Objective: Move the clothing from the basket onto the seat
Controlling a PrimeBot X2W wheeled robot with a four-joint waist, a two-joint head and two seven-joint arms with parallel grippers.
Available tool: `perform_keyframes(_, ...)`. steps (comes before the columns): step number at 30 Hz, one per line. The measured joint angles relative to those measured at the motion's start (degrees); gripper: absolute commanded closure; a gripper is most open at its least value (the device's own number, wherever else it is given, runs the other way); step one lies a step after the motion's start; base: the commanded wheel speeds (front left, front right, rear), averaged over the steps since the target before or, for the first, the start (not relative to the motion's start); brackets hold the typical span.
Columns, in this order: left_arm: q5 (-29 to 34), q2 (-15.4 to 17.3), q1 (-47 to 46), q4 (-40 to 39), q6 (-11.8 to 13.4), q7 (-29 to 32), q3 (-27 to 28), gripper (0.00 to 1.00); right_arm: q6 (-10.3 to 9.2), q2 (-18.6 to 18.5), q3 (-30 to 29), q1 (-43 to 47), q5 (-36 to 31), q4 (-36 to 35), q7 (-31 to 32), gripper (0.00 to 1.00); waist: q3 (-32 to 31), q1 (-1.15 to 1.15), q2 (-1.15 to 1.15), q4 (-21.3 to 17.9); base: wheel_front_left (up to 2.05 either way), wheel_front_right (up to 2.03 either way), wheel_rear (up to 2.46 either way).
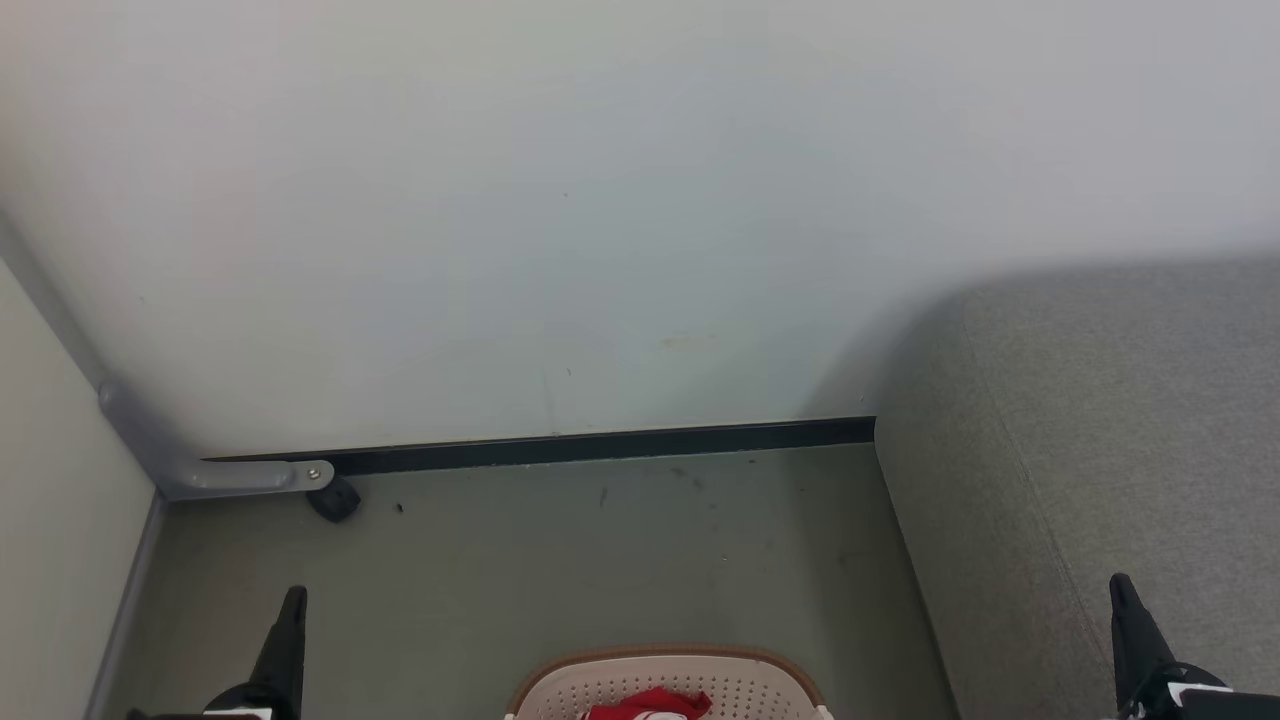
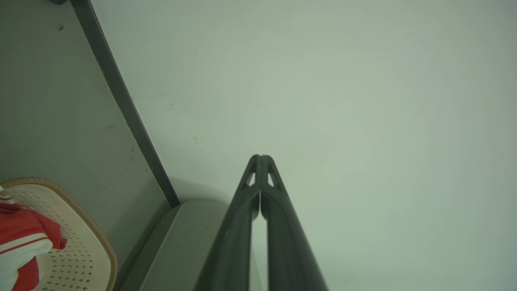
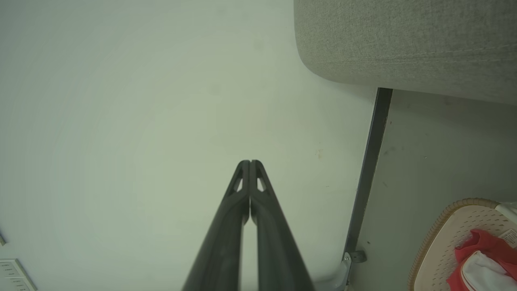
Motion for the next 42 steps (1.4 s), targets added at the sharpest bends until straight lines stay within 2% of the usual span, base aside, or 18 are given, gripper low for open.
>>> perform_keyframes(42, 0.0, 0.0, 0.0, 0.0, 0.0, 0.0, 0.0, 1.0, 0.0, 0.0, 0.0, 0.0, 0.0, 0.0, 0.0, 1.0, 0.0, 0.0, 0.0, 0.0, 0.0, 0.0, 0.0)
